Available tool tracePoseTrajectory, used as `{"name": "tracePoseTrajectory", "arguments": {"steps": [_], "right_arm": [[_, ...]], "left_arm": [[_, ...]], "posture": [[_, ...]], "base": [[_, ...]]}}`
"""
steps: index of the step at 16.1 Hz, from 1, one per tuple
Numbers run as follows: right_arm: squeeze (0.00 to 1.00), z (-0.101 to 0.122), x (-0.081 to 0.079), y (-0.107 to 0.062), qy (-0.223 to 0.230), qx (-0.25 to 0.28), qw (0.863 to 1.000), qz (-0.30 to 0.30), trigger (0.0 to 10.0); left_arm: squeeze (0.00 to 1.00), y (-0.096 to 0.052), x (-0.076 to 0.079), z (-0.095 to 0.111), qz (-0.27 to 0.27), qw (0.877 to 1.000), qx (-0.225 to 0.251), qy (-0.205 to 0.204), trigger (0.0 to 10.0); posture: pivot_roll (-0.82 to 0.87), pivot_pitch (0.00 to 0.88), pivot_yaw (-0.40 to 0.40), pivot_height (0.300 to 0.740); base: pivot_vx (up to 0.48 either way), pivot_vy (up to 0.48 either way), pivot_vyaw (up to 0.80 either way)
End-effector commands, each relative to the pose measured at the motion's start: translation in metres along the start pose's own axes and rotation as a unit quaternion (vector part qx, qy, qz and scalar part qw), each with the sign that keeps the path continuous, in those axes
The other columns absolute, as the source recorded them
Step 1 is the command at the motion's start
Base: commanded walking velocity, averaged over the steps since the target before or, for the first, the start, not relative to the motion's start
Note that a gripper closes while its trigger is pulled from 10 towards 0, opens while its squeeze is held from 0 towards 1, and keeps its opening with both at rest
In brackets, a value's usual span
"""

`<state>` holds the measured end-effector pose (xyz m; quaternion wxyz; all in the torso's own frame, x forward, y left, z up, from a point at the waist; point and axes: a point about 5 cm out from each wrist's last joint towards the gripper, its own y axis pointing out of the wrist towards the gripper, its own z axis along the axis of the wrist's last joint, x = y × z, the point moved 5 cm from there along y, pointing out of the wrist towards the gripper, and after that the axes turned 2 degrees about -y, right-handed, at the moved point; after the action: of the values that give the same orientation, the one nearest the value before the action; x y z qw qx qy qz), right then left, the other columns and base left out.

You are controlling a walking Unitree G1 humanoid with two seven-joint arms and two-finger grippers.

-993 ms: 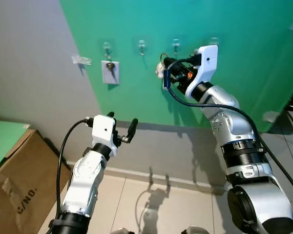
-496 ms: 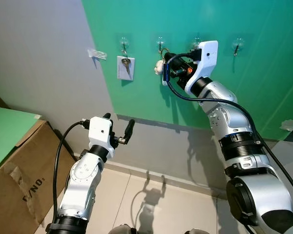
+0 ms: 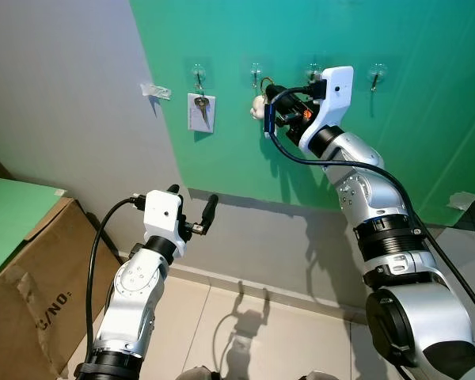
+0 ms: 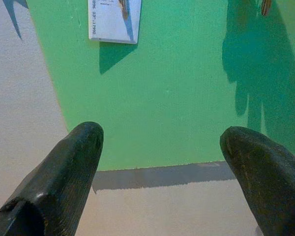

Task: Hang keys on a hook

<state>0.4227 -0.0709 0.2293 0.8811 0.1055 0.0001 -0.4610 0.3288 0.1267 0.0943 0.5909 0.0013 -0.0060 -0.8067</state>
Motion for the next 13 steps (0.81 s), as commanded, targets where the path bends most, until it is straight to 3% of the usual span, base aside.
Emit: {"name": "tracePoseTrajectory", "arguments": {"steps": [1, 13], "right_arm": [[0.00, 0.008, -0.007, 0.004, 0.001, 0.010, 1.000, 0.020, 0.0], [0.00, 0.007, -0.023, 0.003, -0.004, -0.004, 0.997, 0.072, 0.0]], "left_arm": [[0.00, -0.001, -0.001, 0.004, 0.001, 1.000, 0.003, 0.004, 10.0], [0.00, 0.001, 0.000, 0.003, 0.002, 1.000, 0.003, 0.003, 10.0]], "posture": [[-0.11, 0.000, 0.074, 0.740], [-0.11, 0.000, 0.072, 0.740]], "base": [[0.000, 0.000, 0.00], [0.000, 0.000, 0.00]]}}
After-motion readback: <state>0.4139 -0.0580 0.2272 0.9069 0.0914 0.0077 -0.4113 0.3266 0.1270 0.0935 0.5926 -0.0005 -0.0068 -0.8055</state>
